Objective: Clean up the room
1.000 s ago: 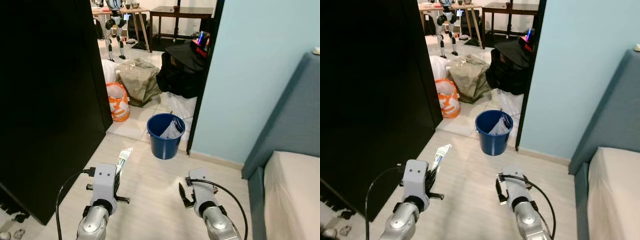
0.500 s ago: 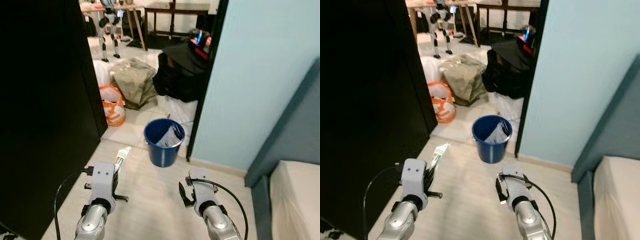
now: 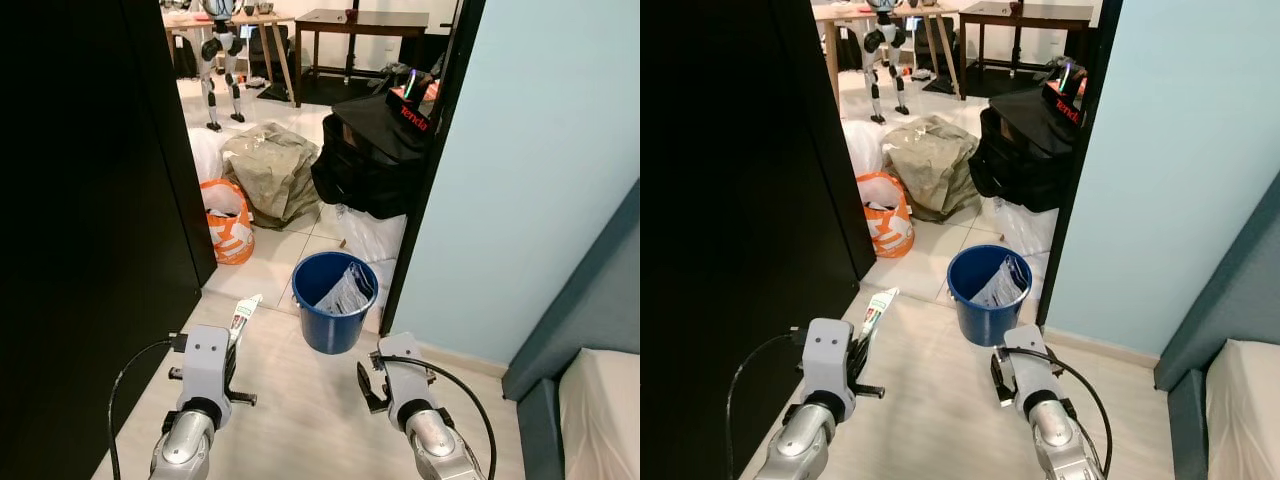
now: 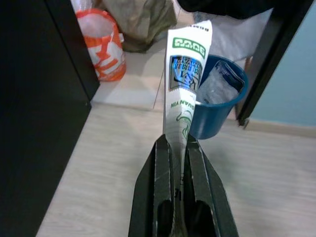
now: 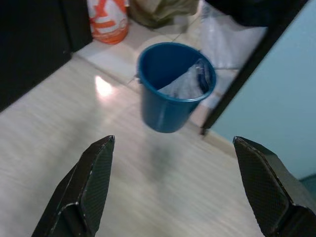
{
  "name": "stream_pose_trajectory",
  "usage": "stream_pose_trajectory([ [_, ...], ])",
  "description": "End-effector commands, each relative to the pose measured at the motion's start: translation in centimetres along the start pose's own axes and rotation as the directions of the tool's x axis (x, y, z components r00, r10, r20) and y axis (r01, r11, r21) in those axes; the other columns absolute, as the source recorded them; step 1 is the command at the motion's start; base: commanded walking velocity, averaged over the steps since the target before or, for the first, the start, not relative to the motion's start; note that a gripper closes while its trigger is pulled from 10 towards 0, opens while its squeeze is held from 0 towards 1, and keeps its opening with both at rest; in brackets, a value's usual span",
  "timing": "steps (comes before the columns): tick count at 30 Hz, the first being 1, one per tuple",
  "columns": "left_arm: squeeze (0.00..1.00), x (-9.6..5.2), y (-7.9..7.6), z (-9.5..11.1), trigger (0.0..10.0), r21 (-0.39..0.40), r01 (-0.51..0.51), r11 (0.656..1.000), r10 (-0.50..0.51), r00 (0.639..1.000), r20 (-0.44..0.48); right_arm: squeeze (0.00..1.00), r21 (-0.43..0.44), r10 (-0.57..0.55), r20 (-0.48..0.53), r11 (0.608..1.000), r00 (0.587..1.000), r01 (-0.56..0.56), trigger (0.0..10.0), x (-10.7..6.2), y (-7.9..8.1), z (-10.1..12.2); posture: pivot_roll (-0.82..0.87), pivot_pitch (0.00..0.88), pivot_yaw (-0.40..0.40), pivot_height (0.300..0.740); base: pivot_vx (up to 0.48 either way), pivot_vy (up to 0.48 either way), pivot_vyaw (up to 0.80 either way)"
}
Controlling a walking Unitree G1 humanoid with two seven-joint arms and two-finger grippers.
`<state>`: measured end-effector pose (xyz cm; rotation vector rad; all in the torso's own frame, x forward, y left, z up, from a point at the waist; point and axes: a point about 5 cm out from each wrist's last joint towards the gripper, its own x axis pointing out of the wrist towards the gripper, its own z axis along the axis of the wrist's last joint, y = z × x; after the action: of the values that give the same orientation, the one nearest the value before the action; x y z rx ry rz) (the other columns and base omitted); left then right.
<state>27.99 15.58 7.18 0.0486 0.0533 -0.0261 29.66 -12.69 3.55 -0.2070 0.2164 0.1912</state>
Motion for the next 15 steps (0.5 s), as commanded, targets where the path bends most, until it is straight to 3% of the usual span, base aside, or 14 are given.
stream_pose_trajectory([
  [1, 0.0, -0.19, 0.1, -0.35, 10.0, -0.009, -0.006, 1.0, 0.006, 1.0, -0.017, 0.0, -0.001, 0.009, -0.014, 1.0, 1.0, -0.009, 10.0, -0.23, 0.22, -0.45, 0.0, 0.121, -0.005, 0.74, 0.334, 0.0, 0.0],
  [15, 0.0, -0.11, 0.13, -0.26, 10.0, -0.013, -0.007, 1.0, 0.006, 1.0, -0.016, 0.0, 0.002, 0.005, -0.014, 1.0, 1.0, -0.005, 10.0, -0.18, 0.14, -0.41, 0.0, 0.121, -0.004, 0.74, 0.334, 0.0, 0.0],
])
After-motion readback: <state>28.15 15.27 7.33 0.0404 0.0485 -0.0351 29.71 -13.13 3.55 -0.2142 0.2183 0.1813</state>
